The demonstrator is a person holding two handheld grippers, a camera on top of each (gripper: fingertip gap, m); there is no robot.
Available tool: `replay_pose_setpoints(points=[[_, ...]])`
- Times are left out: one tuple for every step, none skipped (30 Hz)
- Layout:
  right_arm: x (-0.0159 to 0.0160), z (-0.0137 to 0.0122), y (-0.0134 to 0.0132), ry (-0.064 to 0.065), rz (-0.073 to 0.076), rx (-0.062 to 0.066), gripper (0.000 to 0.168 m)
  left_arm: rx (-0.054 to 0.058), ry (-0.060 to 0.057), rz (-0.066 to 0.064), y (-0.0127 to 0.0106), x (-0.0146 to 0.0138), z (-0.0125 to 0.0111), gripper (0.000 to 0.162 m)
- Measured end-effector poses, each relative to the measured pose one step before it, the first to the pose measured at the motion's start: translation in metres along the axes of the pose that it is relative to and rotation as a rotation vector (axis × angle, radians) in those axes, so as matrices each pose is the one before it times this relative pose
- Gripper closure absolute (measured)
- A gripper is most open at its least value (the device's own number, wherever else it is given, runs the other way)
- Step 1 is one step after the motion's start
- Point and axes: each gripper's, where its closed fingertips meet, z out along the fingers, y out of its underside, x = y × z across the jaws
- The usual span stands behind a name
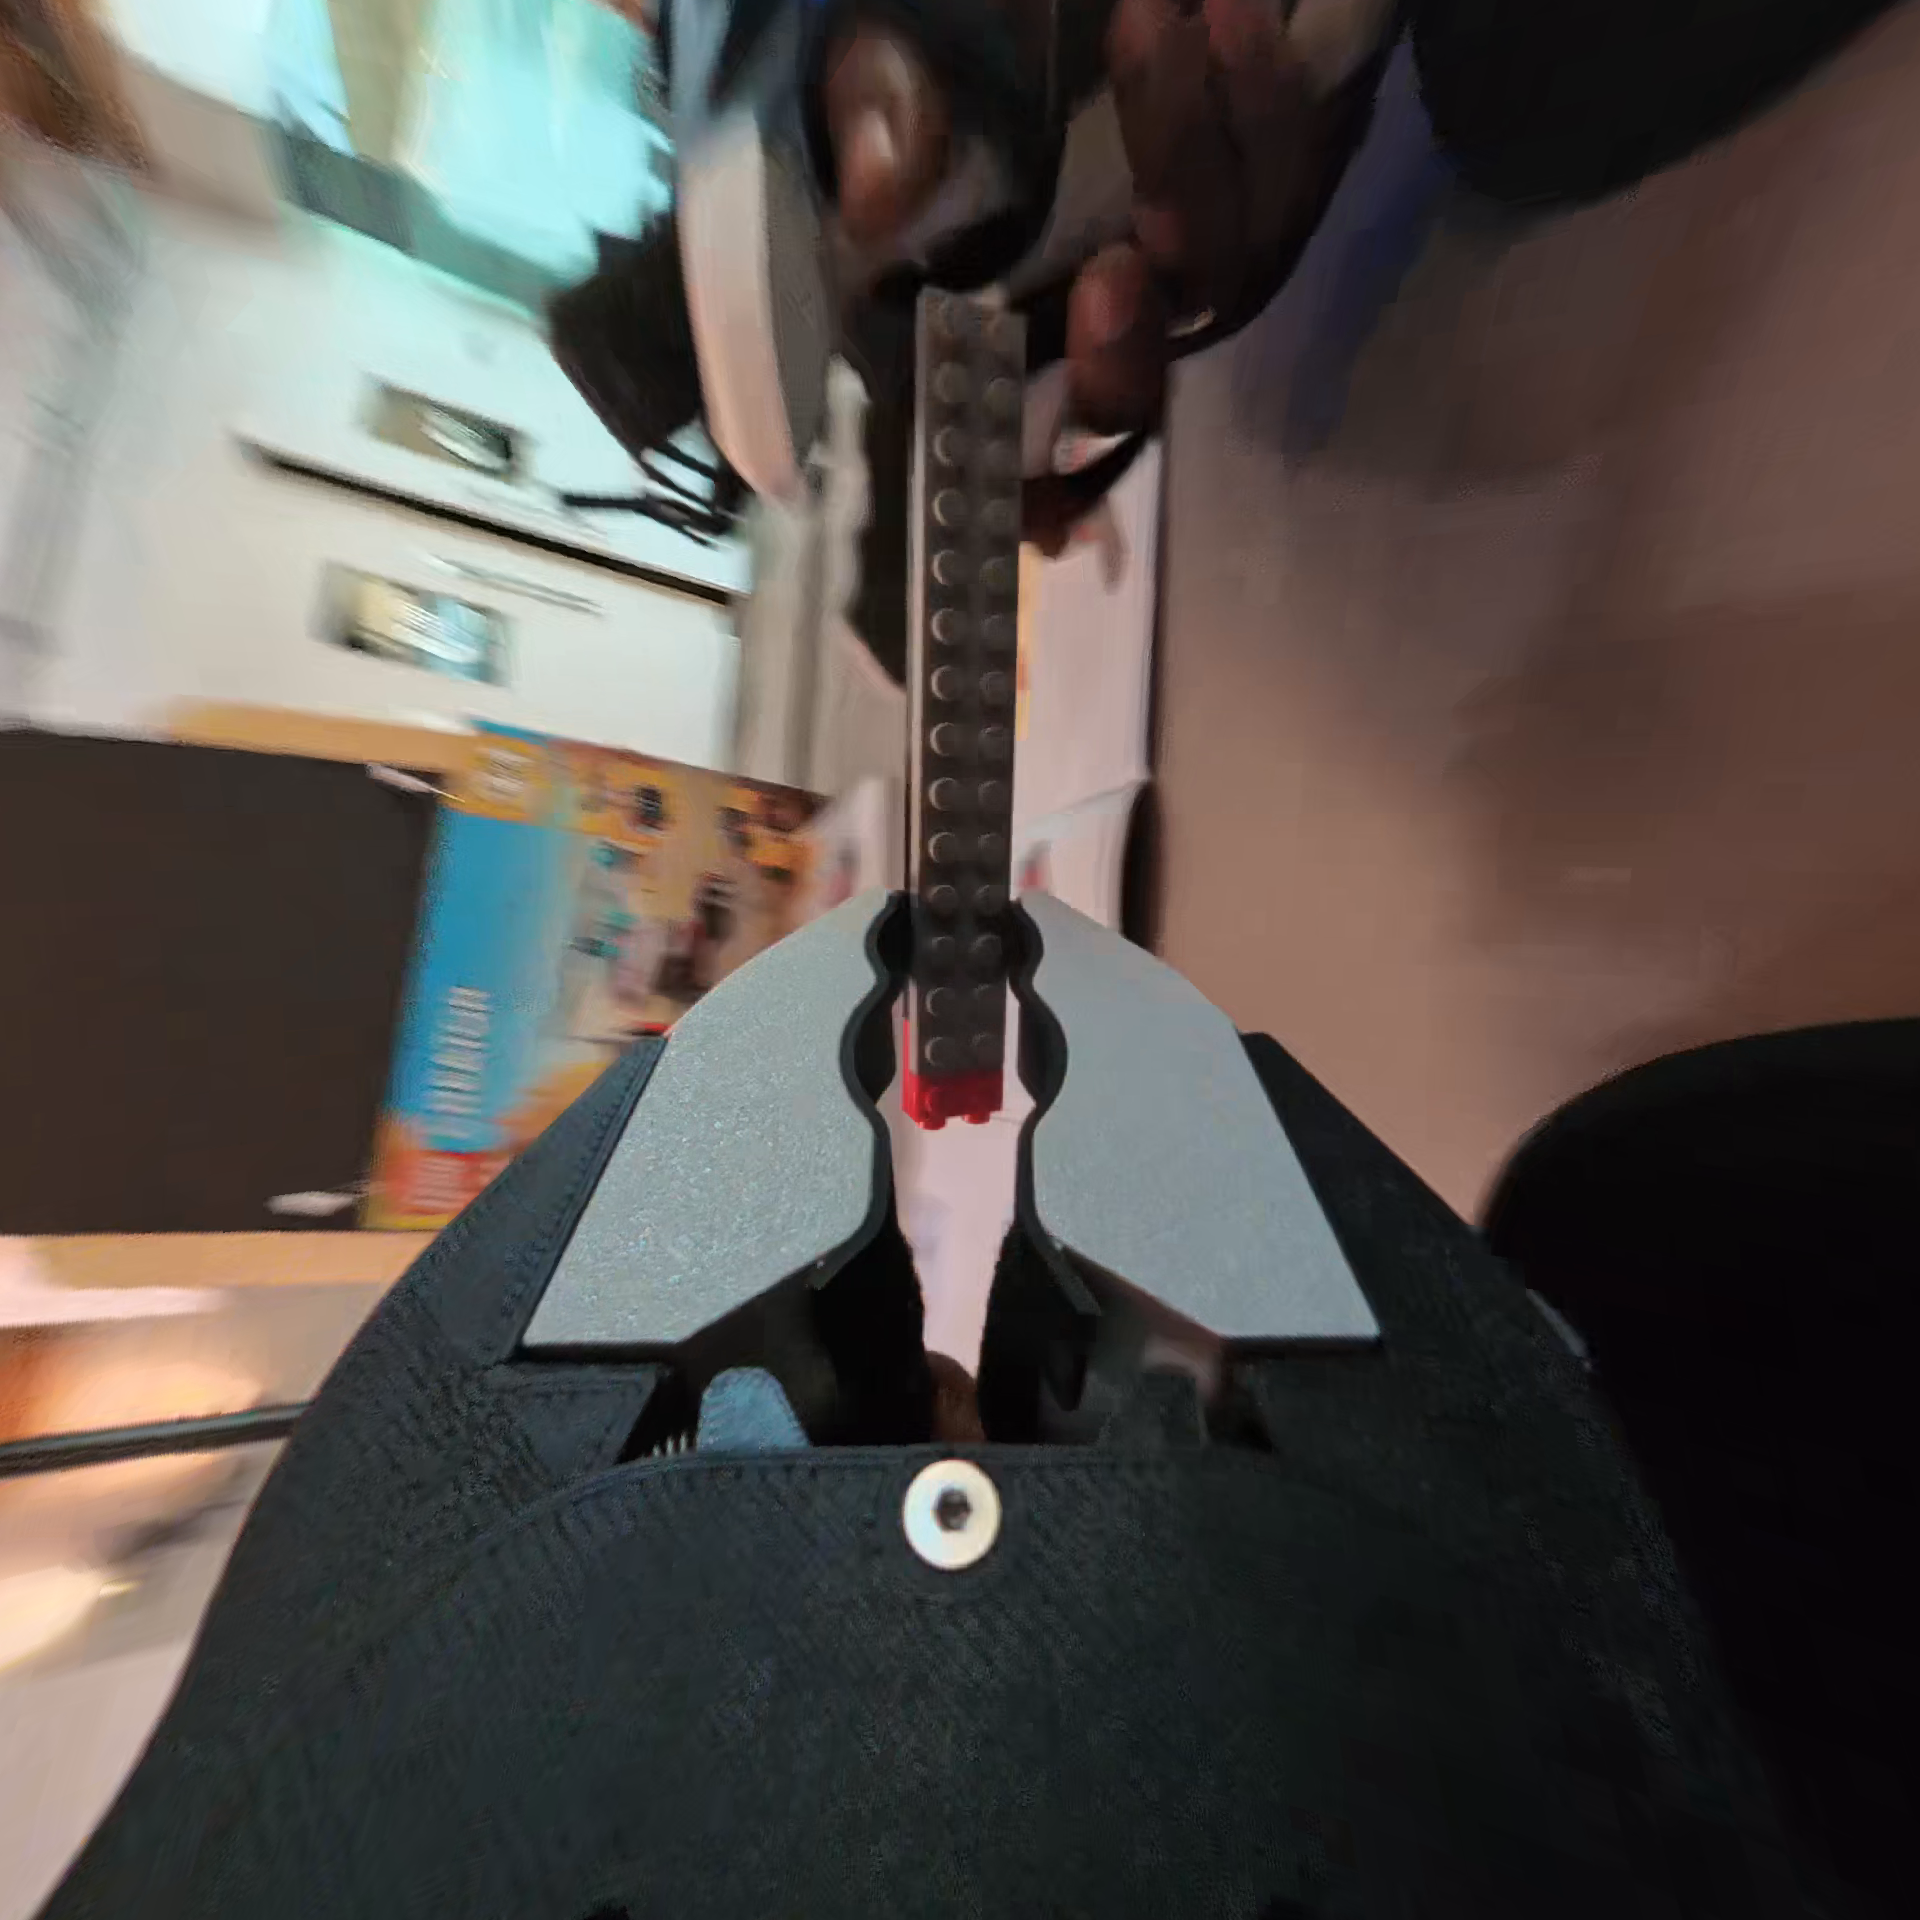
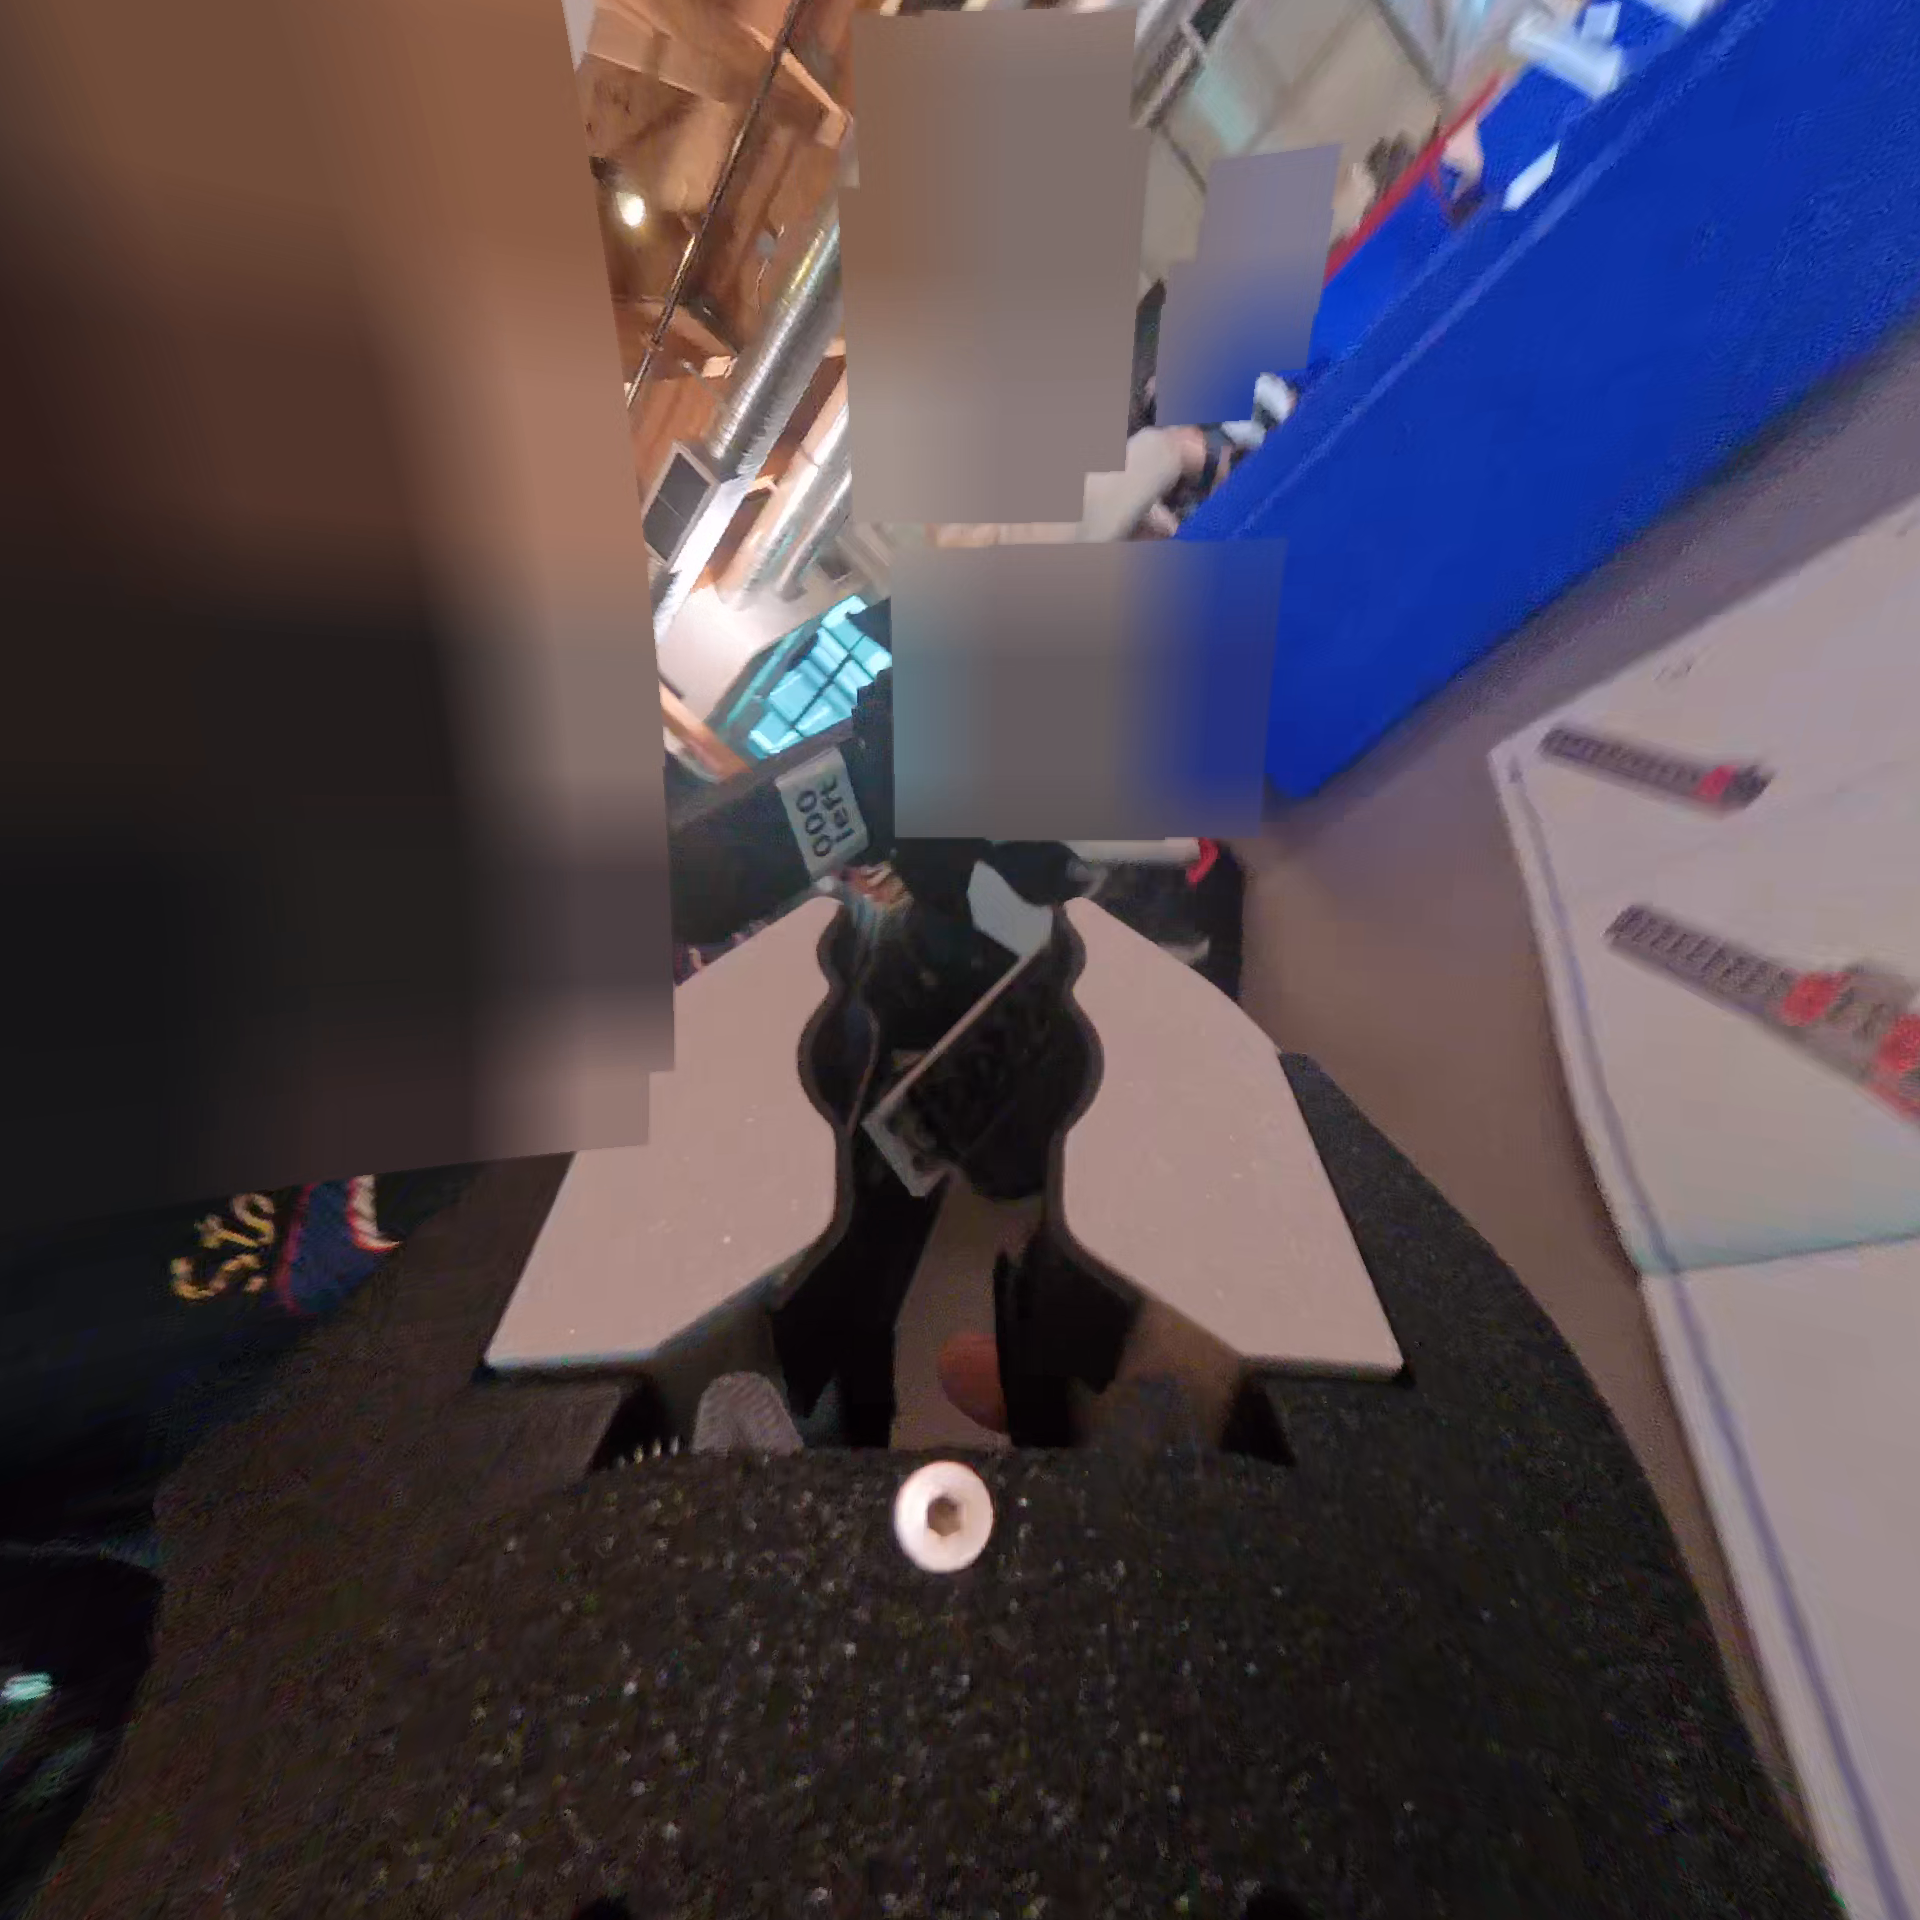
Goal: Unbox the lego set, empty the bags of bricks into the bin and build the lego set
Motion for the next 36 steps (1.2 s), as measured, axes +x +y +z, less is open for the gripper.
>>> replay_pose_setpoints(points=[[-0.00061, -0.00364, -0.00762, 0.0553, -0.1417, 0.0255, 0.125, -0.0210, 0.1126, -0.1379, 0.00239, 0.00933, 0.00037, 0.144], [0.00031, -0.00280, -0.00382, 0.0663, -0.1571, -0.0053, 0.117, -0.0218, 0.1064, -0.1263, 0.00247, 0.00871, 0.00027, 0.144], [0.00011, -0.00069, -0.00051, 0.0679, -0.1503, -0.0319, 0.110, -0.0196, 0.0879, -0.0973, 0.00242, 0.00710, 0.00028, 0.144], [0.00173, 0.00089, 0.00516, 0.0747, -0.1384, -0.0772, 0.107, -0.0179, 0.0649, -0.0736, 0.00221, 0.00503, 0.00061, 0.144], [-0.00032, 0.00249, 0.01160, 0.0559, -0.1387, -0.1269, 0.108, -0.0152, 0.0469, -0.0574, 0.00172, 0.00316, 0.00083, 0.144], [-0.00031, 0.00364, 0.01527, 0.0521, -0.1258, -0.1564, 0.112, -0.0125, 0.0358, -0.0389, 0.00125, 0.00222, 0.00113, 0.144], [-0.00178, 0.00463, 0.01483, 0.0384, -0.1099, -0.1568, 0.116, -0.0080, 0.0237, -0.0181, 0.00045, 0.00166, 0.00118, 0.144], [-0.00321, 0.00535, 0.01073, 0.0223, -0.0903, -0.1244, 0.120, -0.0094, 0.0131, -0.0030, 0.00027, 0.00102, 0.00121, 0.144], [-0.00462, 0.00534, 0.00596, 0.0051, -0.0674, -0.0823, 0.122, -0.0101, 0.0037, 0.0049, 0.00015, 0.00051, 0.00126, 0.144], [-0.00417, 0.00498, 0.00318, -0.0030, -0.0432, -0.0527, 0.125, -0.0106, 0.0039, 0.0073, 0.00020, 0.00081, 0.00119, 0.144], [-0.00383, 0.00453, 0.00359, -0.0098, -0.0275, -0.0457, 0.131, -0.0108, 0.0076, 0.0058, 0.00027, 0.00133, 0.00112, 0.144], [-0.00178, 0.00354, 0.00421, -0.0018, -0.0216, -0.0430, 0.139, -0.0081, 0.0095, 0.0081, 0.00035, 0.00174, 0.00108, 0.144], [0.00061, 0.00223, 0.00419, 0.0117, -0.0195, -0.0357, 0.149, -0.0055, 0.0119, 0.0115, 0.00055, 0.00234, 0.00103, 0.144], [-0.00051, 0.00129, 0.00167, 0.0022, -0.0122, -0.0111, 0.149, -0.0038, 0.0021, 0.0050, 0.00055, 0.00093, 0.00105, 0.144], [0.00065, 0.00043, 0.00008, 0.0054, 0.0098, 0.0044, 0.150, -0.0045, -0.0101, -0.0022, 0.00086, -0.00097, 0.00083, 0.143], [0.00088, -0.00033, -0.00010, 0.0029, 0.0265, 0.0091, 0.150, 0.0009, -0.0217, -0.0041, 0.00036, -0.00255, 0.00020, 0.143], [0.00181, -0.00081, 0.00051, 0.0050, 0.0394, 0.0094, 0.150, 0.0051, -0.0474, -0.0075, -0.00021, -0.00601, -0.00089, 0.142], [0.00308, -0.00153, 0.00136, 0.0100, 0.0481, 0.0099, 0.150, 0.0080, -0.0767, -0.0112, -0.00049, -0.01031, -0.00255, 0.133], [0.00494, -0.00237, 0.00153, 0.0204, 0.0556, 0.0142, 0.150, 0.0164, -0.1012, -0.0187, -0.00089, -0.01404, -0.00454, 0.123], [0.00728, -0.00360, 0.00016, 0.0344, 0.0661, 0.0288, 0.150, 0.0345, -0.1133, -0.0389, -0.00249, -0.01637, -0.00641, 0.120], [0.00881, -0.00438, -0.00229, 0.0409, 0.0814, 0.0458, 0.150, 0.0599, -0.1107, -0.0765, -0.00471, -0.01677, -0.00750, 0.117], [0.00936, -0.00465, -0.00478, 0.0436, 0.0953, 0.0603, 0.150, 0.0845, -0.0975, -0.1246, -0.00736, -0.01602, -0.00765, 0.114], [0.00810, -0.00411, -0.00722, 0.0378, 0.0991, 0.0713, 0.150, 0.0993, -0.0654, -0.1660, -0.00913, -0.01208, -0.00673, 0.111], [0.00668, -0.00317, -0.00850, 0.0358, 0.0948, 0.0738, 0.150, 0.0998, -0.0122, -0.1879, -0.00970, -0.00483, -0.00469, 0.111], [0.00476, -0.00187, -0.00819, 0.0315, 0.0822, 0.0658, 0.150, 0.0781, 0.0407, -0.1961, -0.00695, 0.00326, -0.00175, 0.111], [0.00216, -0.00038, -0.00699, 0.0228, 0.0613, 0.0520, 0.150, 0.0371, 0.0671, -0.1933, -0.00123, 0.00780, 0.00175, 0.111], [-0.00111, 0.00086, -0.00626, 0.0114, 0.0381, 0.0443, 0.150, -0.0014, 0.0788, -0.1694, 0.00465, 0.00963, 0.00506, 0.112], [-0.00225, 0.00169, -0.00514, 0.0127, 0.0272, 0.0366, 0.150, -0.0185, 0.0855, -0.1345, 0.00728, 0.00970, 0.00672, 0.115], [-0.00378, 0.00223, -0.00390, 0.0081, 0.0161, 0.0270, 0.150, -0.0175, 0.0720, -0.1072, 0.00622, 0.00686, 0.00693, 0.119], [-0.00387, 0.00223, -0.00250, 0.0089, 0.0058, 0.0190, 0.150, -0.0059, 0.0516, -0.0783, 0.00342, 0.00416, 0.00631, 0.122], [-0.00268, 0.00186, -0.00121, 0.0167, -0.0029, 0.0110, 0.150, 0.0084, 0.0405, -0.0430, 0.00049, 0.00344, 0.00470, 0.125], [-0.00233, 0.00138, -0.00057, 0.0165, -0.0089, 0.0079, 0.150, 0.0142, 0.0221, -0.0153, -0.00133, 0.00225, 0.00326, 0.128], [-0.00231, 0.00082, 0.00022, 0.0142, -0.0089, 0.0048, 0.150, 0.0091, 0.0091, 0.0051, -0.00148, 0.00140, 0.00213, 0.131], [-0.00269, 0.00052, 0.00086, 0.0095, -0.0117, 0.0019, 0.150, -0.0012, 0.0079, 0.0175, -0.00101, 0.00162, 0.00116, 0.134], [-0.00293, 0.00005, 0.00081, 0.0057, -0.0118, 0.0033, 0.150, -0.0091, -0.0015, 0.0265, -0.00038, 0.00031, 0.00032, 0.143], [-0.00327, -0.00034, 0.00047, 0.0029, -0.0037, 0.0070, 0.150, -0.0156, -0.0050, 0.0353, 0.00008, -0.00062, -0.00056, 0.151]])
